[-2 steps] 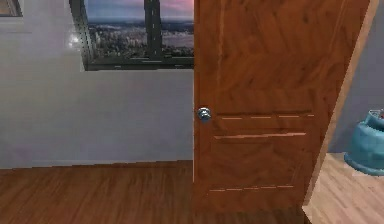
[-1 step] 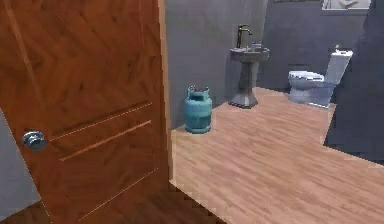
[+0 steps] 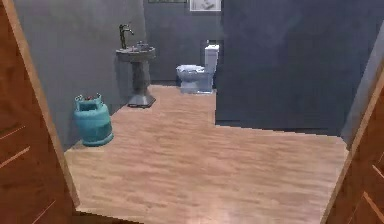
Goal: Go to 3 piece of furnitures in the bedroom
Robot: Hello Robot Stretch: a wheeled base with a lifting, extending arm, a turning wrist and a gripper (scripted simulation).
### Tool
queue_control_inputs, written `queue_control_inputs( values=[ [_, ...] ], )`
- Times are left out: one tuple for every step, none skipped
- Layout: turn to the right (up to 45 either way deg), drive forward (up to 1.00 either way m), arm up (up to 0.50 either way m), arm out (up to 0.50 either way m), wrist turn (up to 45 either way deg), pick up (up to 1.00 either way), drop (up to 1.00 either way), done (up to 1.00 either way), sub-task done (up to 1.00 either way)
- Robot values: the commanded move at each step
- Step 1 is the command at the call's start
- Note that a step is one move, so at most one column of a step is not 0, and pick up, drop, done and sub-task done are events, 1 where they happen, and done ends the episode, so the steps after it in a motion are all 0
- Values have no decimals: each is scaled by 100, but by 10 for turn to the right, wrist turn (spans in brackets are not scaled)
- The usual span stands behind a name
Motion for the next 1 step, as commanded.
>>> queue_control_inputs(
  values=[
    [0, 5, 0, 0, 0, 0, 0, 0, 0]
  ],
)
